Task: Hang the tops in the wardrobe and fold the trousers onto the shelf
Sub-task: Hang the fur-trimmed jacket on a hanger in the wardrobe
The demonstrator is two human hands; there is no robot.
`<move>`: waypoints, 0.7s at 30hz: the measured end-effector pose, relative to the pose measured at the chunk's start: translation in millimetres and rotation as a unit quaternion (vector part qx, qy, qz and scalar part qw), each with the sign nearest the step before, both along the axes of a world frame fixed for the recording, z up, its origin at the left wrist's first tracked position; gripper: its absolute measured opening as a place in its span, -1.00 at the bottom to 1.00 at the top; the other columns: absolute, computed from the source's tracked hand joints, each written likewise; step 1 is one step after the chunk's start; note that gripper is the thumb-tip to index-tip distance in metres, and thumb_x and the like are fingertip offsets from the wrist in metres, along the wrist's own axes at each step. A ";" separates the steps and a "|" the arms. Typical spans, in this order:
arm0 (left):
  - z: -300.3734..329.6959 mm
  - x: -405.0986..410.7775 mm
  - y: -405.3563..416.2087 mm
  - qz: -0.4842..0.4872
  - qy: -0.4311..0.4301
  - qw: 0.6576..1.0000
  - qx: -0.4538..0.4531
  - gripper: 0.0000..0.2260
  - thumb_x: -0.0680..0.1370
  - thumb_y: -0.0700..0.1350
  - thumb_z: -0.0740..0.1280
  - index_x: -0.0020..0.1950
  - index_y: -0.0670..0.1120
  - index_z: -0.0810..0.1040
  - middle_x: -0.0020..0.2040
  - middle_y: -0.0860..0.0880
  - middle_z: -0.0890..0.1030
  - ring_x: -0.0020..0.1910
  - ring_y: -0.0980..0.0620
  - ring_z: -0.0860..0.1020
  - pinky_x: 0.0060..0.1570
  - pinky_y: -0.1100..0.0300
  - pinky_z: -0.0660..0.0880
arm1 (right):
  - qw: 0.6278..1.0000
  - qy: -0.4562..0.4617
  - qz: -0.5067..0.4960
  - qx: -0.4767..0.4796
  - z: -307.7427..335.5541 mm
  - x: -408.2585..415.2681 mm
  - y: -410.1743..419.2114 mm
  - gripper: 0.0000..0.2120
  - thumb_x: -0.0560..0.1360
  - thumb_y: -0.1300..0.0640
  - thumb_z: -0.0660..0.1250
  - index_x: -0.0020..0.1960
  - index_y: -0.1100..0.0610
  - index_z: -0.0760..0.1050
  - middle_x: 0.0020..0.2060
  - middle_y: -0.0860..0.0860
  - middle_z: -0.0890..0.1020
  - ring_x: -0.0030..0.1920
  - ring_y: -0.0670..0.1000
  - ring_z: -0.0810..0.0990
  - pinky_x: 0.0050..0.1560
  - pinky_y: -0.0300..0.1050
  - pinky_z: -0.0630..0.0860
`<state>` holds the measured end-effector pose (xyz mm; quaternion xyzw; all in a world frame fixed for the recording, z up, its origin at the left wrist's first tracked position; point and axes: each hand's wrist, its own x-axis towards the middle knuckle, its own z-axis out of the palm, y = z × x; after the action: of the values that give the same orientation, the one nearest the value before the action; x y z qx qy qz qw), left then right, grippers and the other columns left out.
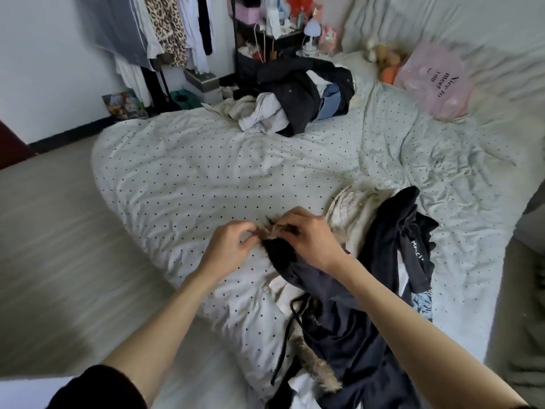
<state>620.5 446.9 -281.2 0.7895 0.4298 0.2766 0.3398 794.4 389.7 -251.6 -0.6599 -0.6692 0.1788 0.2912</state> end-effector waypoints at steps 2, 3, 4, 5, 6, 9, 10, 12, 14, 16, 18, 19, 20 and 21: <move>16.7 -42.8 11.8 0.059 -0.013 0.998 0.003 -0.90 0.48 -0.28 0.38 -0.02 -0.20 0.63 -0.09 -0.02 0.64 -0.08 0.03 0.55 -0.04 0.25 0.39 | 0.999 -0.030 0.032 0.032 23.4 -35.8 25.9 -0.82 0.48 0.08 0.40 0.03 0.13 0.63 0.04 0.00 0.60 0.14 0.08 0.50 0.17 0.04 0.33; 24.5 -59.0 15.8 0.082 -0.020 0.996 0.008 -0.90 0.48 -0.27 0.38 -0.02 -0.19 0.64 -0.11 0.03 0.63 -0.09 0.05 0.55 -0.06 0.27 0.38 | 0.997 -0.041 0.051 0.039 35.2 -49.7 36.2 -0.82 0.48 0.05 0.39 0.02 0.12 0.62 0.04 -0.02 0.60 0.16 0.05 0.47 0.16 0.00 0.30; 33.9 -81.4 19.0 0.107 -0.025 0.994 0.011 -0.90 0.48 -0.27 0.40 -0.03 -0.19 0.64 -0.13 0.06 0.61 -0.11 0.05 0.54 -0.06 0.27 0.38 | 0.995 -0.045 0.079 0.046 47.3 -69.7 48.1 -0.83 0.49 0.05 0.39 0.01 0.12 0.62 0.01 -0.03 0.61 0.14 0.04 0.46 0.15 0.00 0.30; 41.3 -103.6 20.4 0.133 -0.034 0.990 0.019 -0.90 0.46 -0.27 0.41 -0.04 -0.19 0.65 -0.15 0.07 0.60 -0.13 0.04 0.53 -0.06 0.26 0.39 | 0.992 -0.047 0.112 0.043 58.3 -90.2 57.3 -0.84 0.49 0.06 0.38 0.00 0.13 0.61 -0.01 -0.03 0.61 0.11 0.04 0.48 0.16 0.03 0.33; 52.6 -137.7 19.8 0.164 -0.041 0.985 0.028 -0.90 0.45 -0.28 0.42 -0.04 -0.19 0.65 -0.16 0.08 0.59 -0.15 0.04 0.52 -0.07 0.31 0.39 | 0.986 -0.045 0.155 0.044 69.5 -121.5 69.2 -0.85 0.50 0.08 0.38 0.00 0.14 0.61 -0.04 -0.02 0.62 0.06 0.04 0.50 0.17 0.08 0.35; 72.4 -215.1 12.1 0.230 -0.048 0.970 0.053 -0.88 0.44 -0.30 0.43 -0.03 -0.22 0.65 -0.18 0.06 0.58 -0.17 0.07 0.50 -0.16 0.43 0.35 | 0.969 -0.029 0.244 0.028 95.2 -194.3 87.4 -0.88 0.49 0.14 0.39 0.00 0.15 0.61 -0.14 -0.07 0.59 -0.11 -0.05 0.50 0.17 0.05 0.40; 78.6 -239.3 7.5 0.247 -0.040 0.967 0.058 -0.87 0.44 -0.30 0.43 -0.03 -0.23 0.66 -0.16 0.06 0.59 -0.17 0.10 0.51 -0.15 0.46 0.34 | 0.963 -0.021 0.268 0.032 100.2 -218.1 92.4 -0.89 0.49 0.15 0.39 -0.01 0.15 0.61 -0.16 -0.08 0.59 -0.14 -0.09 0.47 0.18 0.03 0.40; 87.8 -287.5 -4.8 0.287 -0.036 0.955 0.070 -0.87 0.44 -0.28 0.44 -0.03 -0.23 0.66 -0.14 0.07 0.58 -0.23 0.31 0.48 -0.15 0.55 0.30 | 0.949 -0.020 0.313 0.033 108.0 -268.6 97.9 -0.90 0.49 0.16 0.39 -0.01 0.14 0.60 -0.14 -0.05 0.61 -0.13 -0.11 0.46 0.19 0.03 0.38; 93.5 -324.9 -17.9 0.327 -0.035 0.942 0.069 -0.87 0.43 -0.27 0.45 -0.04 -0.23 0.66 -0.14 0.04 0.59 -0.27 0.31 0.45 -0.18 0.57 0.29 | 0.936 -0.025 0.349 0.039 111.5 -310.0 98.1 -0.88 0.48 0.15 0.40 0.00 0.14 0.61 -0.11 -0.05 0.62 -0.12 -0.09 0.49 0.20 0.04 0.36; 95.8 -362.5 -36.3 0.358 -0.033 0.931 0.058 -0.88 0.43 -0.27 0.46 -0.06 -0.24 0.65 -0.17 0.01 0.60 -0.31 0.27 0.47 -0.21 0.57 0.32 | 0.918 -0.035 0.393 0.046 111.0 -351.5 94.9 -0.87 0.48 0.14 0.40 0.00 0.15 0.61 -0.08 -0.03 0.64 -0.07 0.00 0.55 0.18 0.03 0.37; 93.4 -398.4 -61.1 0.384 -0.022 0.922 0.043 -0.90 0.43 -0.25 0.46 -0.08 -0.24 0.65 -0.21 0.05 0.59 -0.30 0.27 0.49 -0.21 0.55 0.34 | 0.895 -0.055 0.441 0.044 106.8 -393.6 88.0 -0.85 0.48 0.13 0.40 0.02 0.15 0.61 -0.03 0.00 0.64 0.00 0.05 0.57 0.17 0.03 0.40; 90.4 -418.3 -76.9 0.408 -0.014 0.912 0.034 -0.91 0.43 -0.25 0.46 -0.09 -0.23 0.65 -0.21 0.05 0.59 -0.25 0.21 0.51 -0.18 0.55 0.34 | 0.878 -0.068 0.472 0.042 104.4 -417.9 82.8 -0.84 0.48 0.12 0.39 0.03 0.15 0.61 -0.01 0.00 0.64 0.03 0.05 0.58 0.19 0.04 0.39; 87.0 -432.6 -88.8 0.428 -0.012 0.903 0.031 -0.91 0.43 -0.24 0.46 -0.10 -0.23 0.65 -0.20 0.04 0.61 -0.21 0.15 0.53 -0.17 0.54 0.34 | 0.862 -0.083 0.498 0.041 103.4 -435.4 79.1 -0.83 0.49 0.11 0.39 0.04 0.15 0.61 0.00 0.00 0.64 0.04 0.05 0.58 0.19 0.04 0.39; 84.3 -444.6 -99.9 0.450 -0.008 0.893 0.028 -0.92 0.43 -0.25 0.46 -0.11 -0.22 0.66 -0.20 0.02 0.62 -0.19 0.10 0.54 -0.15 0.53 0.35 | 0.846 -0.093 0.523 0.039 102.5 -451.6 75.5 -0.82 0.49 0.10 0.39 0.05 0.14 0.61 0.00 0.01 0.64 0.05 0.05 0.58 0.19 0.02 0.40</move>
<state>175.9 346.9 -197.0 0.5185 0.7283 0.4184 0.1603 342.8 465.2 -149.2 -0.2138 -0.9455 0.2160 0.1170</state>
